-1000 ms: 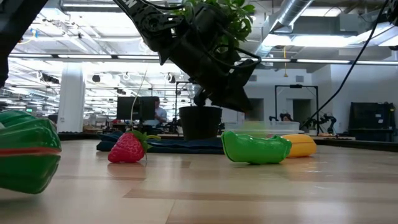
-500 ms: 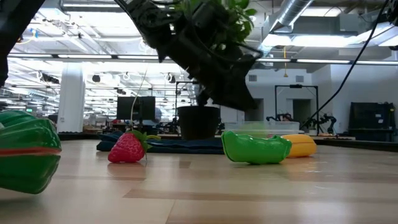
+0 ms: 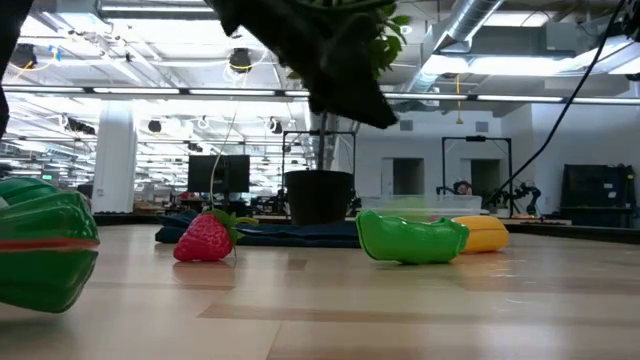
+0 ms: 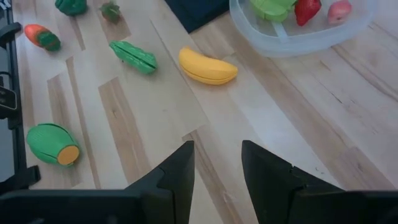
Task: Pick and placing Produce into tupperware
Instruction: Put the yellow banana into the transparent container
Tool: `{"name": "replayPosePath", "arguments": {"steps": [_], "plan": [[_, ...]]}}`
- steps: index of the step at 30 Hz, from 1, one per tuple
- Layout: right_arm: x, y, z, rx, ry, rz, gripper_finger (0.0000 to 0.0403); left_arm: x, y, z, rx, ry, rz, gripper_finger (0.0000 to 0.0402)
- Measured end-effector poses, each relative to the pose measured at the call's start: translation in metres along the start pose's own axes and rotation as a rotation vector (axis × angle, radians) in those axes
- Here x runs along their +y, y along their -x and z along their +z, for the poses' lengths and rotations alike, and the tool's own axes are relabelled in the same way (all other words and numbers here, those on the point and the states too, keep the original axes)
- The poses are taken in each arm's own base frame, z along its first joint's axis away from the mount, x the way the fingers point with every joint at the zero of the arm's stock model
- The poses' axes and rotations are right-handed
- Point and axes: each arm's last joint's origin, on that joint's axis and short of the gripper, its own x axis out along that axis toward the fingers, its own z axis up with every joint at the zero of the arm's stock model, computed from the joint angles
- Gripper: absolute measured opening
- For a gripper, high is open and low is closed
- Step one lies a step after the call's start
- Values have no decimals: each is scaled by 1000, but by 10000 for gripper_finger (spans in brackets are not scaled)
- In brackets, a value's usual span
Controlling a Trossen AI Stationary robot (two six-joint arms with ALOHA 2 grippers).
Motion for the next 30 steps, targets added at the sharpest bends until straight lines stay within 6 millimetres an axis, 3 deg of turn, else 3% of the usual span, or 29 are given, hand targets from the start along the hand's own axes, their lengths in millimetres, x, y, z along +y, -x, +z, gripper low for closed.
{"name": "replayPosePath", "arguments": {"steps": [13,23,30], "plan": [[-4,0,0,-6,29,-32,124,-23,61,-26,412,-160,-89,107],[-5,0,2,-57,43,-40,124,-66,82,-49,529,-134,-160,107],[-4,0,3,-93,141,-30,124,-95,100,-73,542,3,-66,107]]}}
